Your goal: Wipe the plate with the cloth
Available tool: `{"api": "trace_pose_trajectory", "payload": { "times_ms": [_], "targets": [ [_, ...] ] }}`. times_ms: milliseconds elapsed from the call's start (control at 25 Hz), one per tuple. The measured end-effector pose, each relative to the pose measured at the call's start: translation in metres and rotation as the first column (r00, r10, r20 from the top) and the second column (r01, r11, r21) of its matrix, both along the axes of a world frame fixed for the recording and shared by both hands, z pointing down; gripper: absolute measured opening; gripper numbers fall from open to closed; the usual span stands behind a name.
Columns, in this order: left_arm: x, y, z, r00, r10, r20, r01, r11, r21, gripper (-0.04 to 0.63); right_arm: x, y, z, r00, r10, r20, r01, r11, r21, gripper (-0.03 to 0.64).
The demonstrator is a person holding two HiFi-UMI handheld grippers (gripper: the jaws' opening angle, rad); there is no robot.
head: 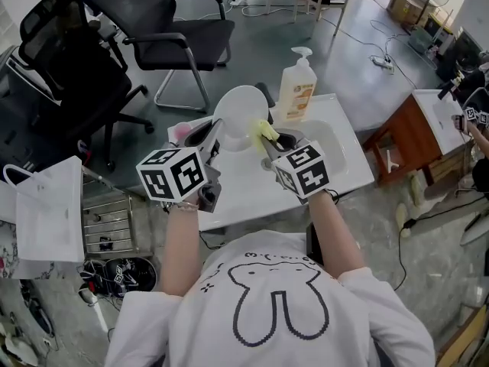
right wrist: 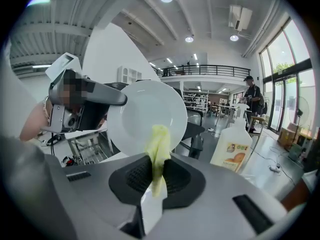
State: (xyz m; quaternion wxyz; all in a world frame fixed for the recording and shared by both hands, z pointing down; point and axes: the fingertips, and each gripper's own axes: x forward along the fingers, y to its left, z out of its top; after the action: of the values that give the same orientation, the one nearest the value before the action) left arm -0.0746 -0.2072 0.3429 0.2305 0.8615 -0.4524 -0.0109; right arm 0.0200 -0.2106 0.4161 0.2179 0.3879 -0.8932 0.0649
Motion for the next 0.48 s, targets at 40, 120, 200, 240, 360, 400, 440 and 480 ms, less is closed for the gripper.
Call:
{"api": "trace_pose_trajectory", "payload": {
  "times_ms": [40,120,200,240,360,400,440,480],
  "targets": [
    [0.0,-0.001,0.001,1.0,-0.004,0.017,0.004,1.0,0.007,0.02,0.002,0.0,-0.001,1.0,0.0,0.001,0.0,1.0,-0.004,0.049],
    [0.001,-0.001,0.001,0.999,-0.012,0.043,0.011,1.0,0.022,0.018,0.006,0.0,-0.007,1.0,0.003,0.019,-0.002,1.0,-0.016,0.049],
    [0.003,-0.003,0.001,0.998,-0.015,0.053,0.014,1.0,0.026,0.018,0.008,-0.003,-0.02,0.998,0.009,0.066,-0.008,1.0,-0.013,0.048],
    [0.004,-0.003,0.003,0.998,-0.015,0.056,0.013,1.0,0.024,0.018,0.008,-0.005,-0.028,0.996,0.011,0.091,-0.011,1.0,-0.003,0.049],
    [0.007,-0.004,0.005,0.998,-0.011,0.06,0.01,1.0,0.021,0.018,0.007,-0.014,-0.053,0.991,0.005,0.136,-0.011,0.999,0.045,0.049],
    [0.007,-0.005,0.005,0.998,-0.01,0.062,0.009,1.0,0.021,0.018,0.006,-0.017,-0.062,0.99,0.001,0.143,-0.01,0.998,0.064,0.049],
    [0.008,-0.005,0.005,0.998,-0.009,0.065,0.008,1.0,0.021,0.018,0.005,-0.021,-0.071,0.989,-0.002,0.15,-0.011,0.997,0.082,0.048],
    [0.009,-0.006,0.004,0.998,-0.007,0.069,0.006,1.0,0.022,0.018,0.003,-0.026,-0.079,0.987,-0.004,0.158,-0.012,0.995,0.1,0.049]
  ]
}}
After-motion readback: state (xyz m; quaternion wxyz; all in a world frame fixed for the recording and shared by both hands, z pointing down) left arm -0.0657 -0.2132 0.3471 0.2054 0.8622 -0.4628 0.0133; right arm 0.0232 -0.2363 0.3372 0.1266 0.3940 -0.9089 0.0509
